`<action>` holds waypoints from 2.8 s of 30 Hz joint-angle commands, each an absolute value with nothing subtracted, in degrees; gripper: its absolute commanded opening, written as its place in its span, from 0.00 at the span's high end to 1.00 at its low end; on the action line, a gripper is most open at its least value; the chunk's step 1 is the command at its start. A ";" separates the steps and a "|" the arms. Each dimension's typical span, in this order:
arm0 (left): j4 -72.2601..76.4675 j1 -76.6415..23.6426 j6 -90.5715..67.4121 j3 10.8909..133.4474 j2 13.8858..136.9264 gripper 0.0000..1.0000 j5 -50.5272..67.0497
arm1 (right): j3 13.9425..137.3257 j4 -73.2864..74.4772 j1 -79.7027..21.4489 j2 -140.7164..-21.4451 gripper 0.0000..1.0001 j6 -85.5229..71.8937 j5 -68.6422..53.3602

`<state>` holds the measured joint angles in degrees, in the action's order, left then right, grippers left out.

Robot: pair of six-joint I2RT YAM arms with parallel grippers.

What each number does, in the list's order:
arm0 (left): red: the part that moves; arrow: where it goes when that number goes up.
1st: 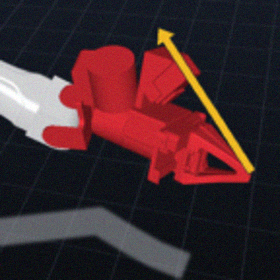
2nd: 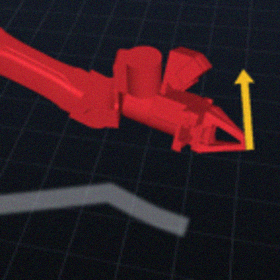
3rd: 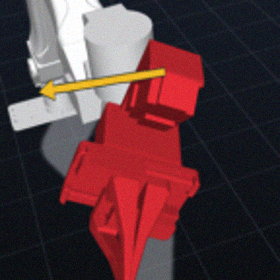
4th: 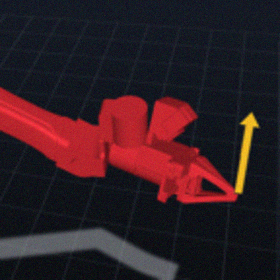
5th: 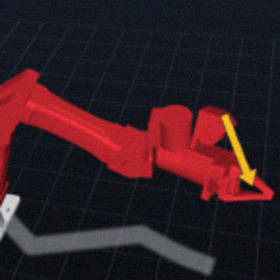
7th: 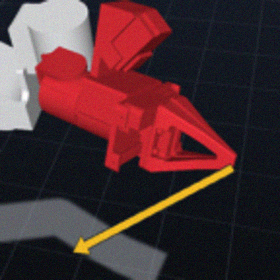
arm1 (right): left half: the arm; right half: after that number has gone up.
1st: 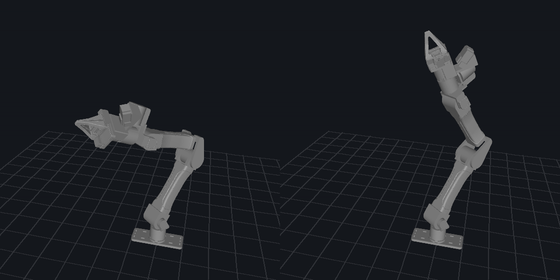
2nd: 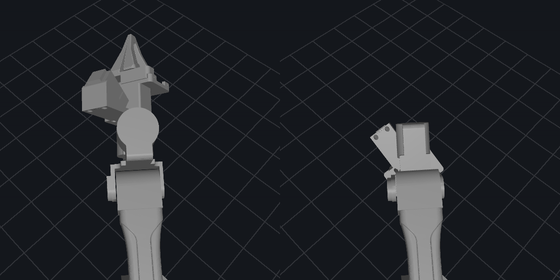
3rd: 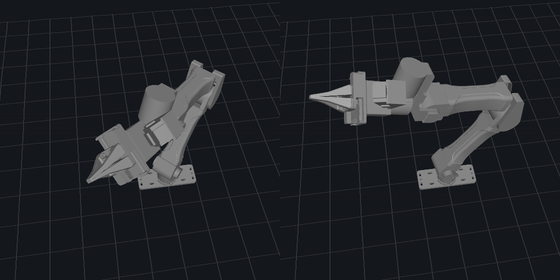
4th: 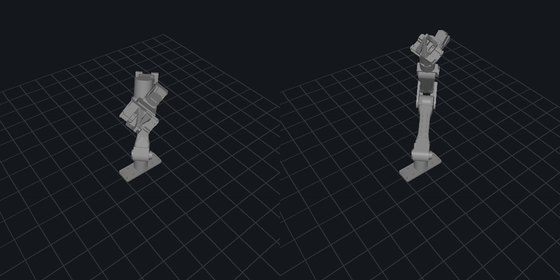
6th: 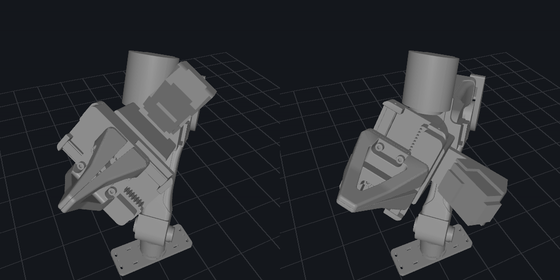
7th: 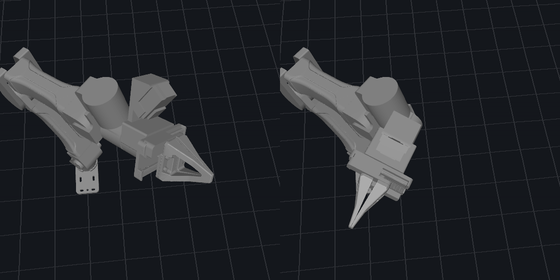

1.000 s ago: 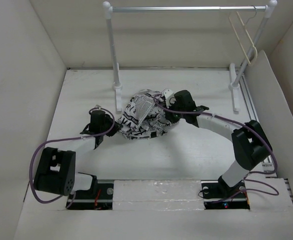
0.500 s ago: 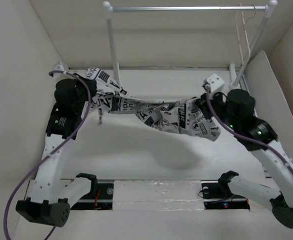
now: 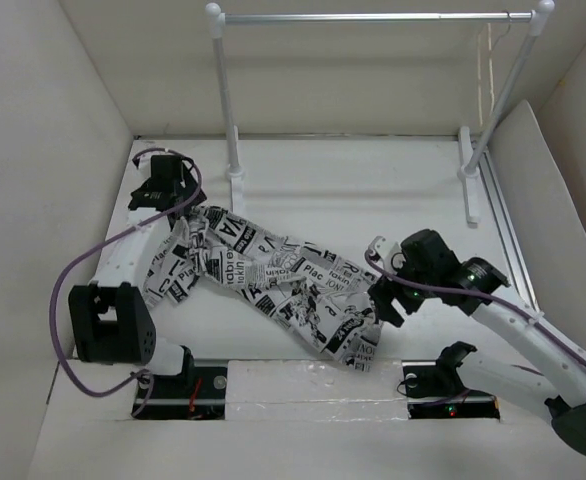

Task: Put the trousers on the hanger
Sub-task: Flatten out the trousers at the center of the board.

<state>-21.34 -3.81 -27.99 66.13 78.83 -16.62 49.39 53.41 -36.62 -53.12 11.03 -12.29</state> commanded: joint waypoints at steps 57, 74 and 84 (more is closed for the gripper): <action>-14.77 -74.88 -32.43 85.78 100.55 0.07 6.50 | 55.99 8.26 6.06 -74.88 0.26 -6.24 -8.53; -19.86 -30.82 -56.78 50.03 63.30 0.25 -18.37 | 32.08 24.51 -9.40 -49.92 0.44 -3.52 -15.76; -24.35 -2.66 -50.72 38.59 57.92 0.19 -8.71 | 33.92 22.84 -2.29 -57.21 0.26 -4.22 -13.90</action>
